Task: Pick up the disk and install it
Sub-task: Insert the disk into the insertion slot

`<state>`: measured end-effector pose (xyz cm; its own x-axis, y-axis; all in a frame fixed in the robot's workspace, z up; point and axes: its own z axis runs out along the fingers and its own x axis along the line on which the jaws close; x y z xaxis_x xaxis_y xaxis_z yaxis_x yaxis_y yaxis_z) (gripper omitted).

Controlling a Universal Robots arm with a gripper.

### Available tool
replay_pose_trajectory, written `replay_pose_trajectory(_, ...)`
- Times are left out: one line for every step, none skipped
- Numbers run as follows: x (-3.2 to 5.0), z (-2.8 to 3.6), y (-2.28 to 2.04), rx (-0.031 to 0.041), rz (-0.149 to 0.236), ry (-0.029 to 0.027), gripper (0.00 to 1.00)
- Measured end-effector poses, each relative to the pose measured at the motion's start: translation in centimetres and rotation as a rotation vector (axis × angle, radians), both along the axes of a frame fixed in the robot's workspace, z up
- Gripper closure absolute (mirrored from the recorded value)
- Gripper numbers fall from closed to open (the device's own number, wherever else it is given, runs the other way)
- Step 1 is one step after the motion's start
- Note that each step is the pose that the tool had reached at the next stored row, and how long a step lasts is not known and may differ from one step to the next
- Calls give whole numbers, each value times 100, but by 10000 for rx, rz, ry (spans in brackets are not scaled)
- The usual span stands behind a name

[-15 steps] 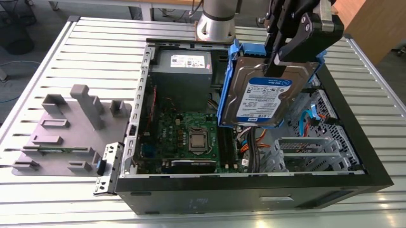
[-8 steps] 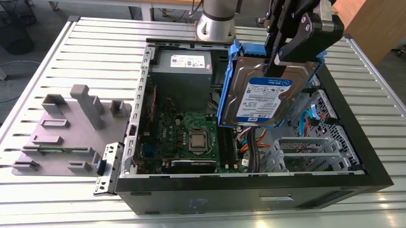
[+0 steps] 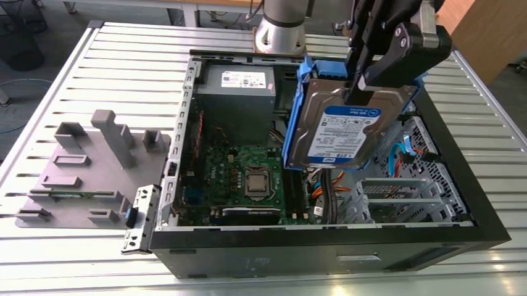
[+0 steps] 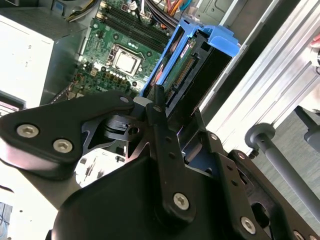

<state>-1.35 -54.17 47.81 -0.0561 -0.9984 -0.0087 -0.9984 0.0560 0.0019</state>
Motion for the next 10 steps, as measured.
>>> replay_pose_trajectory(0, 0, -19, -6, 0, 0, 65)
replay_pose_trajectory(0, 0, -38, -14, 1, 0, 65)
replay_pose_trajectory(0, 0, -58, -23, 1, 0, 65)
replay_pose_trajectory(0, -1, -78, -36, 0, 0, 65)
replay_pose_trajectory(0, -1, -97, -54, 1, -1, 65)
replay_pose_trajectory(0, -1, -115, -78, 0, 0, 65)
replay_pose_trajectory(0, -1, -133, -100, 0, 0, 65)
replay_pose_trajectory(0, -1, -152, -124, 1, 0, 65)
replay_pose_trajectory(0, -1, -166, -149, 0, 0, 65)
replay_pose_trajectory(-1, -2, -177, -176, 0, 0, 65)
